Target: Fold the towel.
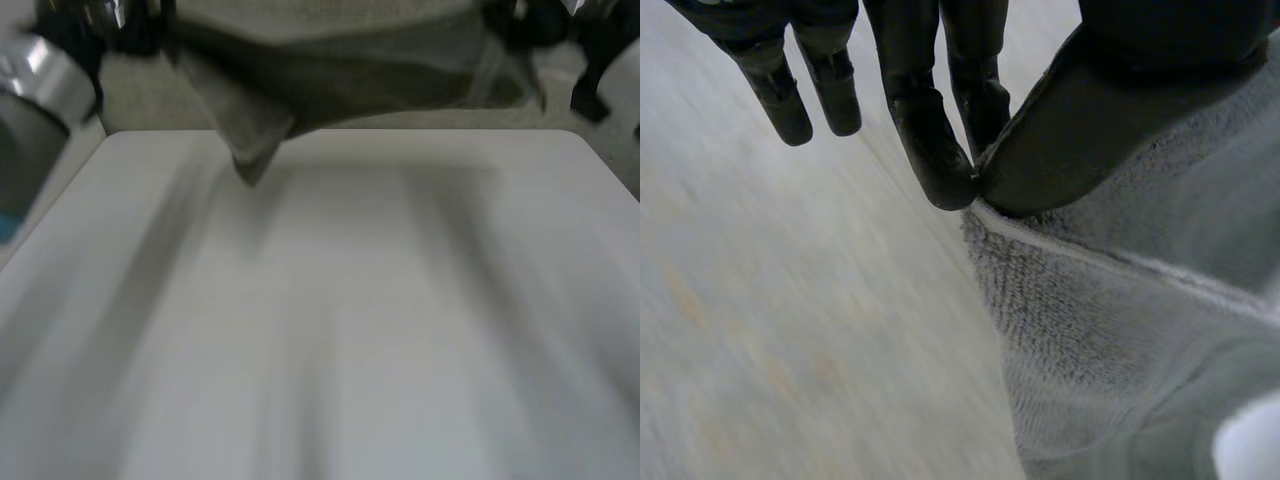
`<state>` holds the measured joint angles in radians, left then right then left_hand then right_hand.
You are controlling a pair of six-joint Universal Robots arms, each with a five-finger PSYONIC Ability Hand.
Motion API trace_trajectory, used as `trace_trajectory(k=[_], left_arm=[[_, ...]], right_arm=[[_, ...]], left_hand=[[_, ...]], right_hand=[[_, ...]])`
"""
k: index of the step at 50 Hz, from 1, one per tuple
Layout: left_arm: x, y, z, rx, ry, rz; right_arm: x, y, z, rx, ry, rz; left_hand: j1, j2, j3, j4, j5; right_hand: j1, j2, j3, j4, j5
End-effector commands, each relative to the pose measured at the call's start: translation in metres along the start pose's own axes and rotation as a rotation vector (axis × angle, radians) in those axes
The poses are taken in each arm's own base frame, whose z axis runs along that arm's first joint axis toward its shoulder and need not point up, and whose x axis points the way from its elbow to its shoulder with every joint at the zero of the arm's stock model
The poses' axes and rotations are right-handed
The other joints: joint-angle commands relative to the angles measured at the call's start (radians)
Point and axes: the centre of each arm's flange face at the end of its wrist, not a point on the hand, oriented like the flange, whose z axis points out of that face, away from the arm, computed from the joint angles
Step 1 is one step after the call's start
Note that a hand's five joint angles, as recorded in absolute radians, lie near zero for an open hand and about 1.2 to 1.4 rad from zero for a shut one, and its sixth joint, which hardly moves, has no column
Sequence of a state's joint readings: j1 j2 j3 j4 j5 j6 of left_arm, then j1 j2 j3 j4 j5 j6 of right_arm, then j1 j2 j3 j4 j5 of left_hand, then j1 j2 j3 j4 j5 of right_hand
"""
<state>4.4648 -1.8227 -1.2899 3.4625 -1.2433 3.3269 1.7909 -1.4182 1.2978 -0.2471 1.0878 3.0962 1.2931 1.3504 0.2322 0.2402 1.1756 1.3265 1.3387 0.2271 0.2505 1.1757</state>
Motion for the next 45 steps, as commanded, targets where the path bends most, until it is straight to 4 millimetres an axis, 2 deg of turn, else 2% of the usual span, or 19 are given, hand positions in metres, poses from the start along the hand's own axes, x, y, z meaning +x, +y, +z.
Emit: trace_trajectory(k=[1, 2, 3, 4, 5, 7, 8, 12, 13, 14, 16, 17, 18, 25, 29, 33, 36, 38, 45], left_arm=[[0.035, 0.09, -0.053, -0.268, 0.166, 0.085], [0.035, 0.091, -0.053, -0.269, 0.167, 0.085], [0.042, 0.106, -0.062, -0.311, 0.197, 0.117], [0.049, 0.124, -0.072, -0.361, 0.224, 0.156], [0.049, 0.125, -0.072, -0.362, 0.224, 0.157], [0.061, 0.15, -0.087, -0.431, 0.277, 0.209], [0.061, 0.15, -0.087, -0.431, 0.277, 0.21], [0.075, 0.172, -0.099, -0.496, 0.324, 0.215], [0.079, 0.174, -0.101, -0.505, 0.327, 0.212], [0.079, 0.174, -0.101, -0.506, 0.327, 0.212], [0.085, 0.177, -0.103, -0.528, 0.316, 0.215], [0.085, 0.177, -0.104, -0.528, 0.315, 0.215], [0.085, 0.178, -0.104, -0.54, 0.299, 0.219], [0.081, 0.182, -0.103, -0.57, 0.185, 0.196], [0.076, 0.18, -0.105, -0.593, 0.087, 0.113], [0.079, 0.173, -0.105, -0.589, 0.06, 0.053], [0.089, 0.164, -0.108, -0.577, 0.068, 0.012], [0.097, 0.157, -0.112, -0.57, 0.085, 0.005], [0.1, 0.142, -0.111, -0.542, 0.064, 0.011]], right_arm=[[-0.012, 0.074, -0.045, -0.254, -0.043, -0.003], [-0.014, 0.09, -0.057, -0.306, -0.047, -0.014], [-0.015, 0.09, -0.057, -0.307, -0.047, -0.014], [-0.016, 0.101, -0.067, -0.349, -0.047, -0.028], [-0.016, 0.11, -0.074, -0.385, -0.044, -0.043], [-0.015, 0.117, -0.08, -0.412, -0.037, -0.051], [-0.015, 0.117, -0.08, -0.412, -0.037, -0.051], [-0.009, 0.128, -0.09, -0.456, -0.014, -0.036], [-0.008, 0.129, -0.091, -0.46, -0.009, -0.036], [-0.008, 0.129, -0.091, -0.46, -0.009, -0.036], [-0.006, 0.13, -0.091, -0.465, -0.003, -0.03], [-0.006, 0.13, -0.091, -0.465, -0.003, -0.03], [-0.004, 0.129, -0.092, -0.467, 0.0, -0.024], [-0.004, 0.129, -0.092, -0.47, 0.015, 0.03], [-0.003, 0.13, -0.092, -0.471, 0.029, 0.078], [-0.002, 0.131, -0.093, -0.477, 0.048, 0.1], [0.004, 0.132, -0.094, -0.479, 0.077, 0.125], [0.019, 0.131, -0.096, -0.469, 0.151, 0.17], [0.042, 0.129, -0.098, -0.451, 0.265, 0.215]], left_hand=[[0.103, 0.046, -0.058, -0.066, 0.046], [0.103, 0.046, -0.058, -0.066, 0.046], [0.103, 0.046, -0.058, -0.066, 0.046], [0.103, 0.046, -0.058, -0.066, 0.046], [0.103, 0.046, -0.058, -0.066, 0.046], [0.103, 0.046, -0.058, -0.066, 0.046], [0.103, 0.046, -0.058, -0.066, 0.046], [0.103, 0.046, -0.058, -0.066, 0.046], [-0.08, -0.137, -0.058, -0.066, -0.137], [-0.081, -0.139, -0.058, -0.066, -0.138], [-0.51, -0.568, -0.058, -0.066, -0.567], [-0.513, -0.57, -0.058, -0.066, -0.57], [-0.69, -0.748, -0.058, -0.066, -0.747], [-0.713, -0.77, -0.058, -0.066, -0.77], [-0.713, -0.77, -0.058, -0.066, -0.77], [-0.71, -0.767, -0.058, -0.066, -0.767], [-0.707, -0.764, -0.058, -0.066, -0.764], [-0.707, -0.764, -0.058, -0.066, -0.764], [-0.704, -0.761, -0.058, -0.066, -0.761]], right_hand=[[0.07, 0.058, -0.053, -0.076, 0.046], [0.07, 0.058, -0.053, -0.076, 0.046], [0.07, 0.058, -0.053, -0.076, 0.046], [0.07, 0.058, -0.053, -0.076, 0.046], [0.07, 0.058, -0.053, -0.076, 0.046], [0.07, 0.058, -0.053, -0.076, 0.046], [0.07, 0.058, -0.053, -0.076, 0.046], [0.07, 0.058, -0.053, -0.076, 0.046], [0.07, 0.058, -0.053, -0.076, 0.046], [0.07, 0.058, -0.053, -0.076, 0.046], [0.07, 0.058, -0.053, -0.076, 0.046], [0.07, 0.058, -0.053, -0.076, 0.046], [0.07, 0.058, -0.053, -0.076, 0.046], [0.07, 0.058, -0.053, -0.076, 0.046], [0.07, 0.058, -0.053, -0.076, 0.046], [0.07, 0.058, -0.053, -0.076, 0.046], [0.07, 0.058, -0.053, -0.076, 0.046], [0.07, 0.058, -0.053, -0.076, 0.046], [0.07, 0.058, -0.053, -0.076, 0.046]])
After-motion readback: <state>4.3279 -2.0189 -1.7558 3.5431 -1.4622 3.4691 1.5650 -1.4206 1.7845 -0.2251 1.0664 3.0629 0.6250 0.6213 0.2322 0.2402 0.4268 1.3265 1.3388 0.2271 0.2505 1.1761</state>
